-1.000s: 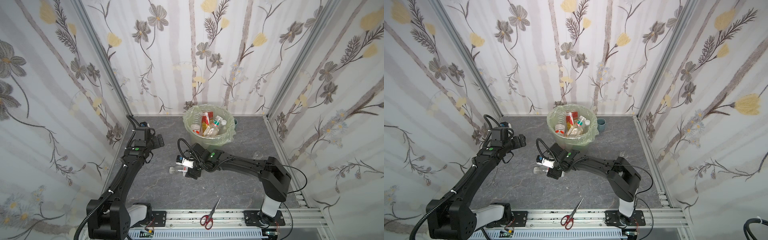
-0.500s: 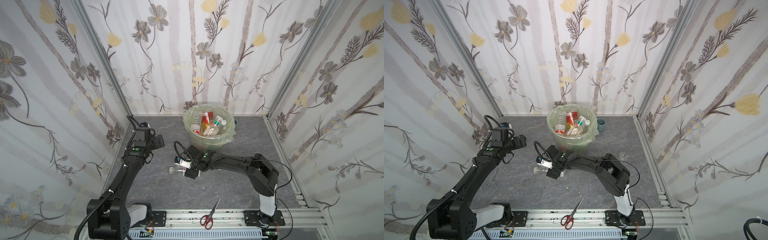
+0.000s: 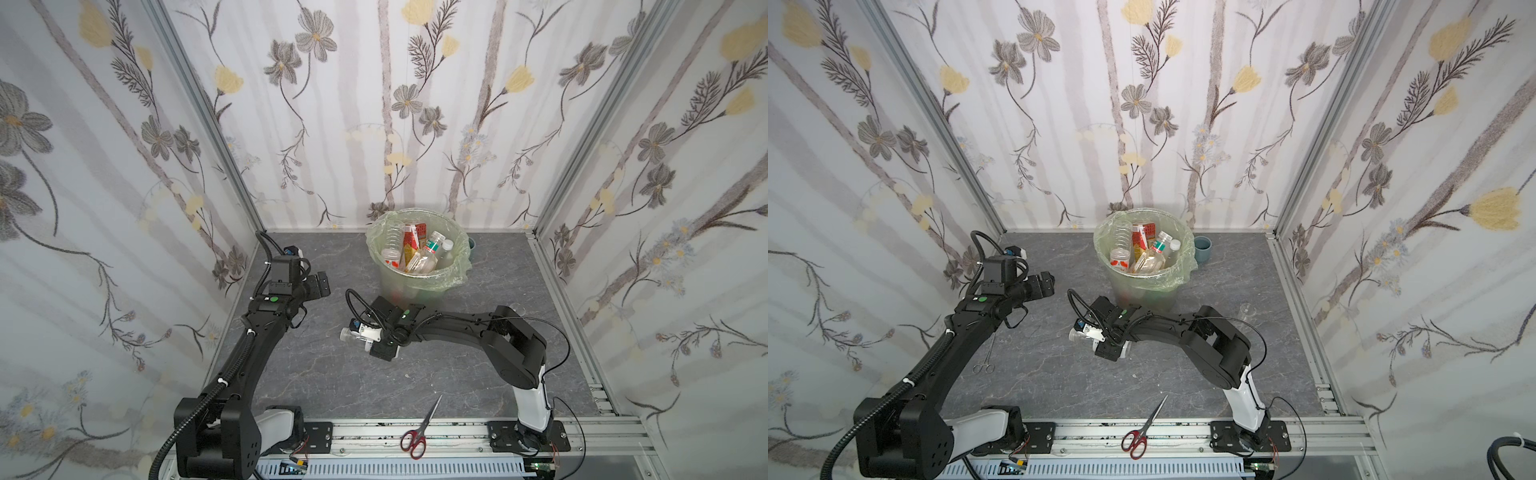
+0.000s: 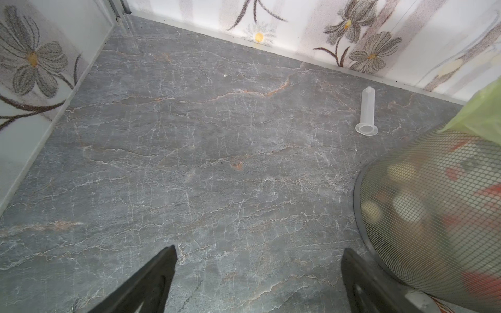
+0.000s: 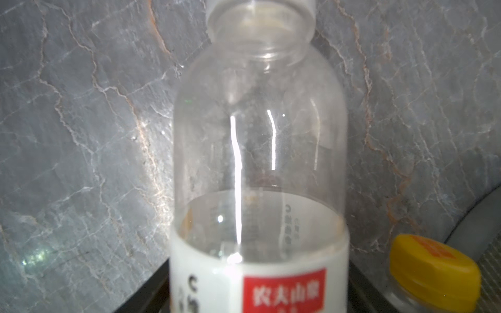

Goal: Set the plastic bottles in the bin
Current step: 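Lower the right gripper onto the white-labelled bottle and close, then lift the white-labelled bottle with the right gripper and drop it into the bin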

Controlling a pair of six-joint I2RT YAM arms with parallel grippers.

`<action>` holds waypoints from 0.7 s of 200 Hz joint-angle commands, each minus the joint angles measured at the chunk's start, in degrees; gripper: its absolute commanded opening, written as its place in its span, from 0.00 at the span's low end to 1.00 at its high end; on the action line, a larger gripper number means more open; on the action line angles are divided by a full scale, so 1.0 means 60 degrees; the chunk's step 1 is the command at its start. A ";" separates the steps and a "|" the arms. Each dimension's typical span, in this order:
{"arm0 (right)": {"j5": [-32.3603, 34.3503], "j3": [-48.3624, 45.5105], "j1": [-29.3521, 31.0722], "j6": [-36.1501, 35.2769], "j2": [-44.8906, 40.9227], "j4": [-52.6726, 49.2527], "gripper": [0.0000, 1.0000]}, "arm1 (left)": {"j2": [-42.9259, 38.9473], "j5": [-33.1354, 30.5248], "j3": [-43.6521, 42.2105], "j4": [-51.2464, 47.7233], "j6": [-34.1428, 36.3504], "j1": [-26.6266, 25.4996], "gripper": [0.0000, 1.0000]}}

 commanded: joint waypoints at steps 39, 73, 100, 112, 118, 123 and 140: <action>-0.0296 -0.0045 0.0009 0.0235 -0.0470 0.0034 0.55 | -0.0238 0.0132 -0.0187 0.0239 0.0488 0.0007 0.97; -0.0745 -0.0300 0.0008 0.0398 -0.1636 0.0204 0.53 | -0.0351 -0.0002 -0.0244 0.0245 0.0604 0.0019 0.97; -0.0884 -0.0422 -0.0023 0.0409 -0.2857 0.0197 0.53 | -0.0352 0.0286 -0.0266 0.0251 0.0735 0.0007 0.97; -0.0945 -0.0426 -0.0117 0.0410 -0.3380 0.0159 0.53 | -0.0351 0.0497 -0.0297 0.0252 0.0796 0.0012 0.97; -0.0954 -0.0426 -0.0196 0.0426 -0.3584 0.0153 0.53 | -0.0351 0.0545 -0.0307 0.0242 0.0787 0.0006 0.97; -0.0939 -0.0406 -0.0276 0.0439 -0.3772 0.0133 0.53 | -0.0349 0.0558 -0.0314 0.0249 0.0801 0.0008 0.97; -0.1052 -0.0242 -0.0634 0.0493 -0.4265 -0.0044 0.53 | -0.0394 0.0551 -0.0343 0.0264 0.0818 0.0018 0.97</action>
